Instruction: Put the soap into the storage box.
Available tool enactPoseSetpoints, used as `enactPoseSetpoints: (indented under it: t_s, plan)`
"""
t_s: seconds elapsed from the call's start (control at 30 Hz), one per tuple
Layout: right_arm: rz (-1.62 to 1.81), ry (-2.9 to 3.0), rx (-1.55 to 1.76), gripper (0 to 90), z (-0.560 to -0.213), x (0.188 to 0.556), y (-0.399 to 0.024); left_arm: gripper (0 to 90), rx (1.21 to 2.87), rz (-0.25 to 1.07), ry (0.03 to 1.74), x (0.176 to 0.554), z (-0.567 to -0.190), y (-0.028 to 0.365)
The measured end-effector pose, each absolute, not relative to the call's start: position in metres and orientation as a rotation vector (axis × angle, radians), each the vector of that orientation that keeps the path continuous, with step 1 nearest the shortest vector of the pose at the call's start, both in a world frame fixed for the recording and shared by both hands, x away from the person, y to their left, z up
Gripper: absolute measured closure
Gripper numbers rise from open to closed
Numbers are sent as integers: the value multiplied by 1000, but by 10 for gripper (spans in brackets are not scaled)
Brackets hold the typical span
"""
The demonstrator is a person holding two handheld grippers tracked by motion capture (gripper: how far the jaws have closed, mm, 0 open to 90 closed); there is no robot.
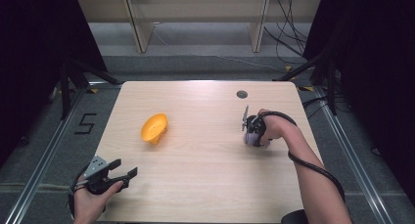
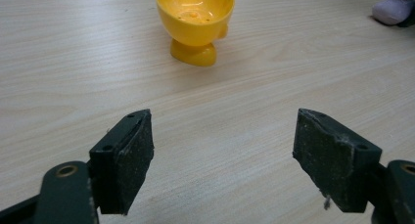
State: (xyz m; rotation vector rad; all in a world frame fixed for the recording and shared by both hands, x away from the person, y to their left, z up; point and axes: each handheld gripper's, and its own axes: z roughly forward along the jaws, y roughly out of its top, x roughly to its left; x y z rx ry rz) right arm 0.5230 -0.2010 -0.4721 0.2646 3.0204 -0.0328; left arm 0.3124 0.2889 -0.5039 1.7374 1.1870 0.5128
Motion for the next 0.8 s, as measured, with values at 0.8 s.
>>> enactPoseSetpoints:
  t_s: [0.8]
  plan:
    - [16, 2947, 358, 504, -471, 509, -201, 224, 1746, 516, 1186, 312, -504, 289]
